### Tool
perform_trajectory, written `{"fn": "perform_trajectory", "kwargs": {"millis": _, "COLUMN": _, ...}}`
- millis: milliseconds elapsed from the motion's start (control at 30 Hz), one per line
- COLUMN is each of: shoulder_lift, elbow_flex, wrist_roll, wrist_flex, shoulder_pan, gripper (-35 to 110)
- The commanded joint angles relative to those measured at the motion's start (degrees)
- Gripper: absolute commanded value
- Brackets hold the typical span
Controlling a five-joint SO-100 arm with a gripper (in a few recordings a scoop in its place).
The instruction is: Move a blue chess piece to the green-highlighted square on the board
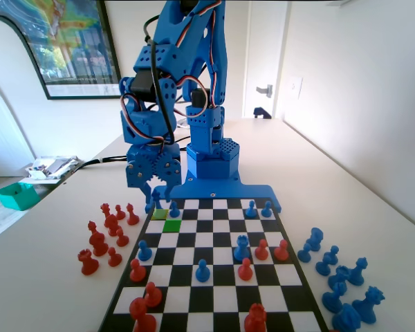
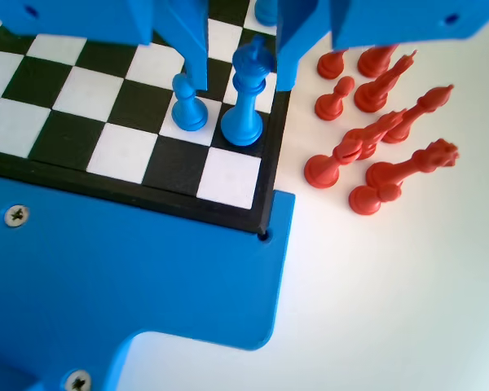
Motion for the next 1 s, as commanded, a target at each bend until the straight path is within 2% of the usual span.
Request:
{"fn": "perform_trajectory", "kwargs": {"millis": 0, "shoulder_lift": 0.5, "elbow_flex": 0.3, "wrist_roll": -1.3, "wrist_flex": 0.1, "shoulder_pan": 1.5, "gripper": 14}}
{"fn": "perform_trajectory", "kwargs": {"millis": 500, "shoulder_lift": 0.5, "elbow_flex": 1.9, "wrist_roll": -3.9, "wrist_flex": -1.8, "shoulder_pan": 3.1, "gripper": 12}}
{"fn": "perform_trajectory", "kwargs": {"millis": 967, "shoulder_lift": 0.5, "elbow_flex": 2.1, "wrist_roll": -5.3, "wrist_flex": -1.9, "shoulder_pan": 3.0, "gripper": 1}}
